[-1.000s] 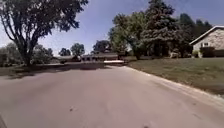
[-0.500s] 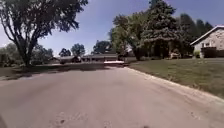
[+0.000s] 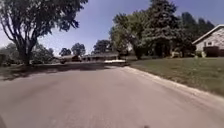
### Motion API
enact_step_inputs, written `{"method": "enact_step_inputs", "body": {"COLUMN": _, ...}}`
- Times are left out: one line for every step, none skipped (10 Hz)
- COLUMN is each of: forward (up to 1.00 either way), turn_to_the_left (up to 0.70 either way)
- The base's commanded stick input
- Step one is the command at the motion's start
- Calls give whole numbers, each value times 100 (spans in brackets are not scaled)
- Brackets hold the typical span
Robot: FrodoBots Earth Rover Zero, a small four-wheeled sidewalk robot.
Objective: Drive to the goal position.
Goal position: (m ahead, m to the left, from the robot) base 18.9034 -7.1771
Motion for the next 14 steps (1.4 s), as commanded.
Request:
{"method": "enact_step_inputs", "body": {"forward": 50, "turn_to_the_left": 0}}
{"method": "enact_step_inputs", "body": {"forward": 50, "turn_to_the_left": 38}}
{"method": "enact_step_inputs", "body": {"forward": 50, "turn_to_the_left": 50}}
{"method": "enact_step_inputs", "body": {"forward": 50, "turn_to_the_left": 50}}
{"method": "enact_step_inputs", "body": {"forward": 50, "turn_to_the_left": 50}}
{"method": "enact_step_inputs", "body": {"forward": 50, "turn_to_the_left": 50}}
{"method": "enact_step_inputs", "body": {"forward": 50, "turn_to_the_left": 50}}
{"method": "enact_step_inputs", "body": {"forward": 50, "turn_to_the_left": 17}}
{"method": "enact_step_inputs", "body": {"forward": 50, "turn_to_the_left": 0}}
{"method": "enact_step_inputs", "body": {"forward": 50, "turn_to_the_left": 0}}
{"method": "enact_step_inputs", "body": {"forward": 50, "turn_to_the_left": 0}}
{"method": "enact_step_inputs", "body": {"forward": 50, "turn_to_the_left": 0}}
{"method": "enact_step_inputs", "body": {"forward": 50, "turn_to_the_left": 0}}
{"method": "enact_step_inputs", "body": {"forward": 50, "turn_to_the_left": 0}}
